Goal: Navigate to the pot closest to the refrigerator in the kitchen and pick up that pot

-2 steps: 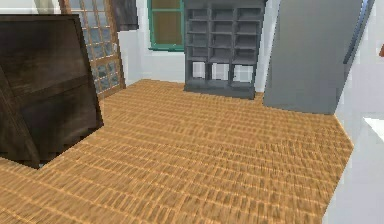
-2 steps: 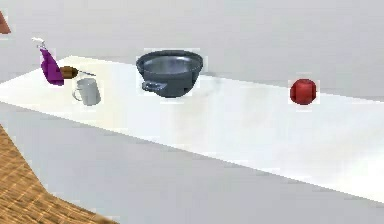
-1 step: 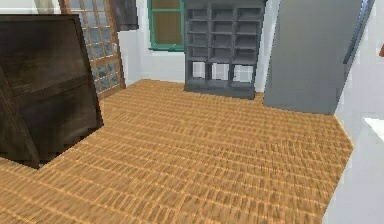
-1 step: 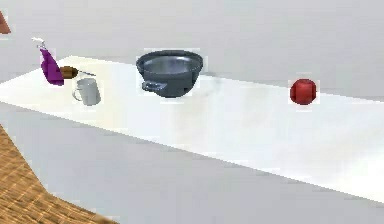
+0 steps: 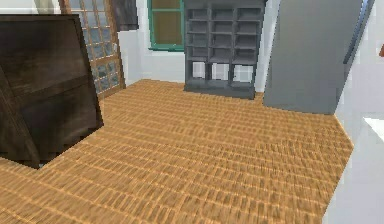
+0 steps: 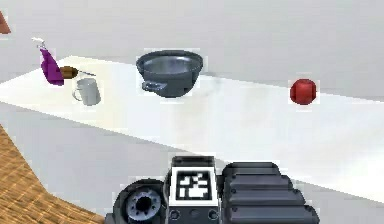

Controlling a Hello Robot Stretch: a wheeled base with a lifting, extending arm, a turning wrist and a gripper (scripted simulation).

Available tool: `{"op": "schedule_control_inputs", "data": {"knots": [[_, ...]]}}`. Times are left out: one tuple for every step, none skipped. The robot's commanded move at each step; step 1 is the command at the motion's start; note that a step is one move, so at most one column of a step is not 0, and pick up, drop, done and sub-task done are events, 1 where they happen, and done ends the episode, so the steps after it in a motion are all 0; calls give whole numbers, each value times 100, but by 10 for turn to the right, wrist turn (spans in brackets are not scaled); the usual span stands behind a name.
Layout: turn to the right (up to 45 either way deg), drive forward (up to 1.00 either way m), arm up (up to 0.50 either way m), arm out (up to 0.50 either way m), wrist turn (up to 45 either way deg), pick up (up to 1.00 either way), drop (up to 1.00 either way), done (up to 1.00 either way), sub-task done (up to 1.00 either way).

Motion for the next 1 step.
{"op": "schedule_control_inputs", "data": {"knots": [[0,0,0,48,0,0,0,0,0]]}}
